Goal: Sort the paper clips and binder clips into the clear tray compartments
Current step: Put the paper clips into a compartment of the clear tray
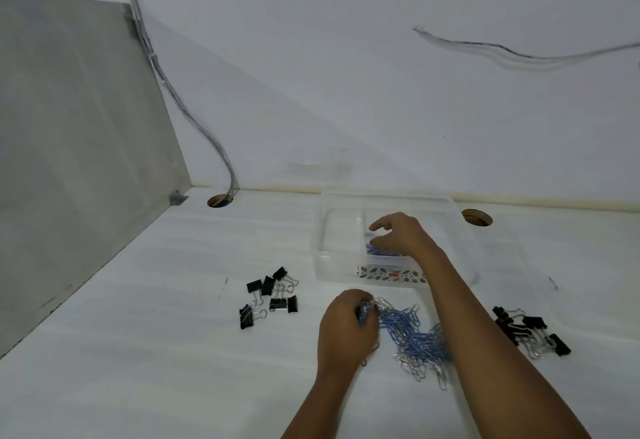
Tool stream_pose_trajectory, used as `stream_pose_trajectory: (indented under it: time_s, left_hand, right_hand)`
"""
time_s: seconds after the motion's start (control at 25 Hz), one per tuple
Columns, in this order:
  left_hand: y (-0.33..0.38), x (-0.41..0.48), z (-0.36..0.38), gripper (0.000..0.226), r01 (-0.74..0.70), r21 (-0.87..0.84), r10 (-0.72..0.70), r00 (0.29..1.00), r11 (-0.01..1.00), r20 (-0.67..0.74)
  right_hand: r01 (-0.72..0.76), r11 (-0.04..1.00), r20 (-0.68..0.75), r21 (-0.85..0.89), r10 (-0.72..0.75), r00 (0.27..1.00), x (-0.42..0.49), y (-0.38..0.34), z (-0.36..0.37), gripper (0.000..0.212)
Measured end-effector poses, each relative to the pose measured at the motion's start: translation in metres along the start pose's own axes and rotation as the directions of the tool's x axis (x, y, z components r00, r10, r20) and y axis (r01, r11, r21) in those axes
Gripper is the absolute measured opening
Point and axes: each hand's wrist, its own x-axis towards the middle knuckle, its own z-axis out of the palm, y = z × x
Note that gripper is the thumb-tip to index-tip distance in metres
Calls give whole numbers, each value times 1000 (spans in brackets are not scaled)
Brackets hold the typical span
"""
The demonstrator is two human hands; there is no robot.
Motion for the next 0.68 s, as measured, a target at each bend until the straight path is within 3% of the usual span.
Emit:
stream_pose_trajectory:
  time_s: [0.08, 0.16, 0.2, 0.28, 0.4, 0.44, 0.52, 0.6, 0.68]
  left_hand:
    - [-3, 0, 0, 19, -36, 17, 35, 999, 999, 6]
    - [-2, 0, 1, 22, -119, 87, 113, 992, 989, 63]
    - [0, -1, 1, 23, -176, 121, 161, 979, 977, 122]
    - [6, -7, 2, 30, -307, 144, 255, 920, 941, 297]
    - [12, -12, 0, 48, -347, 0, 298, 805, 938, 514]
    - [12, -11, -1, 47, -287, -107, 301, 813, 952, 498]
    - [11, -9, -5, 41, -111, -355, 232, 918, 928, 322]
    - [7, -5, -9, 27, 41, -527, 1, 997, 849, 80]
    - [4, 1, -11, 25, 154, -613, -218, 976, 775, -30]
  right_hand:
    - [118, 986, -220, 121, -89, 971, -35, 5, -8, 21]
    - [254, 944, -432, 212, -143, 891, -79, 17, -8, 23]
    - [259, 939, -463, 227, -130, 877, -100, 26, -6, 26]
    - [128, 967, -427, 221, -22, 904, -135, 50, 6, 28]
    - [35, 980, -342, 195, 34, 939, -157, 79, 36, 18]
    - [45, 989, -295, 141, -2, 955, -157, 81, 46, 25]
    - [59, 998, -195, 8, -56, 979, -151, 76, 64, 42]
    - [105, 991, -128, -87, -115, 985, -143, 64, 72, 54]
    - [185, 961, -83, -204, -205, 975, -135, 57, 79, 73]
